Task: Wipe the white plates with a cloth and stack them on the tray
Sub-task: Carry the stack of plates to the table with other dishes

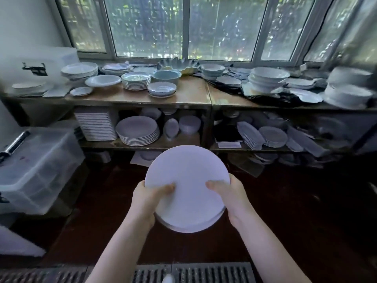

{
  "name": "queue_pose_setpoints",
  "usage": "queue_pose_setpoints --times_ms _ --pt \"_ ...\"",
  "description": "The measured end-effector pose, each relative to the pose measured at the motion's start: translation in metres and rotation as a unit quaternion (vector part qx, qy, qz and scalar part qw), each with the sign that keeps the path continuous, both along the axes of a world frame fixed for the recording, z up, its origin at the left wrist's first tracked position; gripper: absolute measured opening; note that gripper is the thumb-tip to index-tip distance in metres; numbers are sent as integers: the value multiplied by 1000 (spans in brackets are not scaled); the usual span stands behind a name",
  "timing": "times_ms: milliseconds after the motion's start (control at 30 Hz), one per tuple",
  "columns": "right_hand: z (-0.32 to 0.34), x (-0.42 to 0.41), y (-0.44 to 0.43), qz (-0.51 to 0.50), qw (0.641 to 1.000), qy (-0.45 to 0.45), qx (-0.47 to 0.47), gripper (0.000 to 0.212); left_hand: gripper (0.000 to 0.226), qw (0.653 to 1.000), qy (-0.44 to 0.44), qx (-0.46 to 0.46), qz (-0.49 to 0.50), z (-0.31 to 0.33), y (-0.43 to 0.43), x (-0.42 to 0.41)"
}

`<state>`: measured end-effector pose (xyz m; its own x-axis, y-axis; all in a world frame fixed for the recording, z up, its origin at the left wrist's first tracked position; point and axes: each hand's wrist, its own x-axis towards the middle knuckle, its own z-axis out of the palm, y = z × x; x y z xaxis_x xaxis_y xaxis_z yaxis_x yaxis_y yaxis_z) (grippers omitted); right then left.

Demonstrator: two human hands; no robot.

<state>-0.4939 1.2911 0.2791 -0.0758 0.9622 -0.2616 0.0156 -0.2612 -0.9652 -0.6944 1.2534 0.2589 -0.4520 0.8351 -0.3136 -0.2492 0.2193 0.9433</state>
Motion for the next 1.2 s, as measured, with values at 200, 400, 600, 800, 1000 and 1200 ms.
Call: queue_pose_setpoints --times_ms 200,400,600,800,1000,1200 --pt "1 -31 133 -36 999 2 12 39 51 999 -4 10 -36 12 145 -33" --pt "-1 -43 248 -83 996 16 14 59 46 997 -2 1 -83 15 273 -46" --pt "-23 -42 379 -97 995 31 -5 54 40 997 -7 -16 -77 -1 400 -42" --pt "-27 -30 529 -63 997 31 -16 41 59 998 -9 -30 -52 -4 538 -29" --pt "-20 -25 653 -34 999 36 -15 45 45 998 -8 -52 -35 -2 658 -25" --pt "-37 -31 753 -31 999 25 -34 53 41 997 -12 -66 -36 -18 760 -30"
